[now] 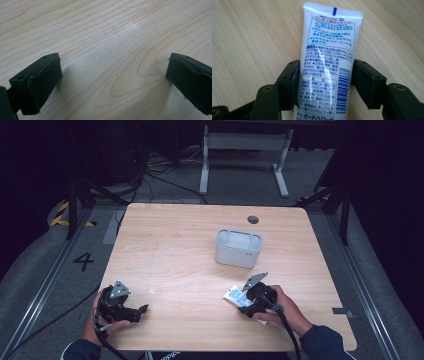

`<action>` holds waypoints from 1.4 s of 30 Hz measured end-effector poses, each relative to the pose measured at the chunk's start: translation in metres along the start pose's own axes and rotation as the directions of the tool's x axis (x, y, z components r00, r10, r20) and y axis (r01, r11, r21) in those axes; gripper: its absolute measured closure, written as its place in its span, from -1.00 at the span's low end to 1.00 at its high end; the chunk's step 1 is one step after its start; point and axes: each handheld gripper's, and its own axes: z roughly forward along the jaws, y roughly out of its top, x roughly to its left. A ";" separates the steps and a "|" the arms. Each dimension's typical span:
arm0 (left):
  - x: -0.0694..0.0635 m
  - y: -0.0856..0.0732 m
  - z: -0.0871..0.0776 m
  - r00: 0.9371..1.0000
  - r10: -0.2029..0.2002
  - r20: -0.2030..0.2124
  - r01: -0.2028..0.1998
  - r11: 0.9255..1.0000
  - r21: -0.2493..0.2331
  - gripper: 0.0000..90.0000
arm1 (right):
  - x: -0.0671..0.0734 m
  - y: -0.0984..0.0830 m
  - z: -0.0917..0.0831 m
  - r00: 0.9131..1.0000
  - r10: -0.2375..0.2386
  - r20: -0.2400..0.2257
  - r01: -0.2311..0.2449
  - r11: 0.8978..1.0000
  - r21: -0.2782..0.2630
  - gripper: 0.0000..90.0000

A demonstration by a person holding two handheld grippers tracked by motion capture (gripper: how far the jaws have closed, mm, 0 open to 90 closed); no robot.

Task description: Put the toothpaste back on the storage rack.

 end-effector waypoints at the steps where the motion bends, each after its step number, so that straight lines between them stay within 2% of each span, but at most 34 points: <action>1: 0.000 0.000 0.000 1.000 0.000 0.000 0.000 1.000 0.000 -0.98 | 0.000 0.001 0.000 1.000 -0.002 -0.008 0.002 1.000 0.005 -0.06; 13: 0.000 0.000 0.000 1.000 0.000 0.000 0.000 1.000 0.000 -0.98 | 0.000 0.005 -0.001 1.000 -0.024 -0.016 0.025 0.999 0.028 0.08; 16: 0.000 0.000 0.000 1.000 0.000 0.000 0.000 1.000 0.000 -0.98 | 0.000 0.007 0.000 1.000 -0.014 -0.019 0.015 0.999 0.039 -0.02; 19: 0.000 0.000 0.000 1.000 0.000 0.000 0.000 1.000 0.000 -0.98 | 0.000 0.011 0.000 0.999 -0.029 -0.016 0.030 0.997 0.069 -0.08; 20: 0.000 0.000 0.000 1.000 0.000 0.000 0.000 1.000 0.000 -0.98 | -0.001 0.013 0.000 1.000 -0.016 -0.026 0.018 0.998 0.067 -0.10; 21: 0.000 0.000 0.000 1.000 0.000 0.000 0.000 1.000 0.000 -0.98 | -0.001 0.014 0.000 0.999 -0.014 -0.035 0.016 0.998 0.068 -0.11; 28: 0.000 0.000 0.000 1.000 0.000 0.000 0.000 1.000 0.000 -0.98 | 0.001 0.025 0.007 1.000 -0.020 -0.018 0.022 0.993 0.113 -0.18; 31: 0.000 0.000 0.000 1.000 0.000 0.000 0.000 1.000 0.000 -0.98 | 0.000 0.028 0.008 1.000 -0.025 -0.011 0.026 0.993 0.119 -0.14; 42: 0.000 0.000 0.000 1.000 0.000 0.000 0.000 1.000 0.000 -0.98 | -0.001 0.040 0.011 0.996 -0.082 -0.043 0.089 0.974 0.208 -0.05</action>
